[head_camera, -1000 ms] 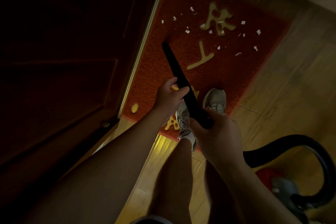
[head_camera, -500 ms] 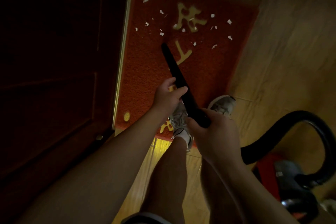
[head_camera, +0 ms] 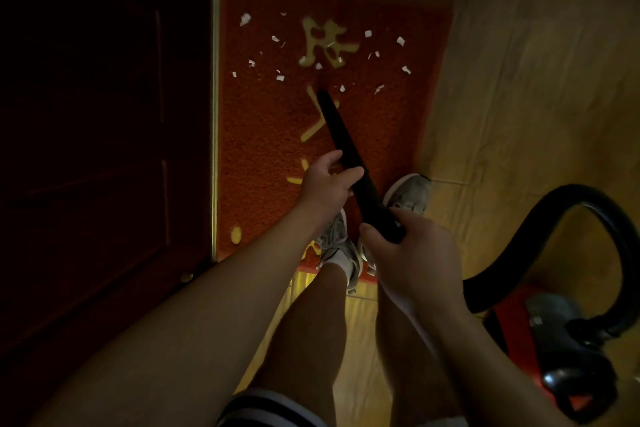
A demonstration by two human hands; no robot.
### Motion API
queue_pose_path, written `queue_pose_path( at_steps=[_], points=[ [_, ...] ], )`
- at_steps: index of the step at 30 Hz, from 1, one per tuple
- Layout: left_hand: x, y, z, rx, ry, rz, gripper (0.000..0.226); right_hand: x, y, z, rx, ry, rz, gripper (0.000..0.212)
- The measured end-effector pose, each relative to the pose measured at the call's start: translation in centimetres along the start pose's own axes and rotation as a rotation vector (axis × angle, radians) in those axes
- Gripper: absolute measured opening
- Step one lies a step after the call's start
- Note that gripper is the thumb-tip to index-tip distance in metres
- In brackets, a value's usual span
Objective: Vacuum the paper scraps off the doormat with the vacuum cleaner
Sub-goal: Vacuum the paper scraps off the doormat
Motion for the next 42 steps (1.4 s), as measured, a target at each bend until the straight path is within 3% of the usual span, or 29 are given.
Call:
queue_pose_path(
  at_steps=[42],
  points=[
    [0.7,11.2,6.5,-0.208,-0.015,-0.112,0.063,-1.8,-10.1,3.9,-0.090,0.071,0.144,0.024]
  ],
)
Point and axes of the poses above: each hand's wrist, its own x-axis away from the middle knuckle, its own y-axis out of the palm, z = x × y, the point moved 2 cm from there along -x, towards the middle knuckle, and after that the axes turned 13 degrees about -x, right-handed, at the moved point
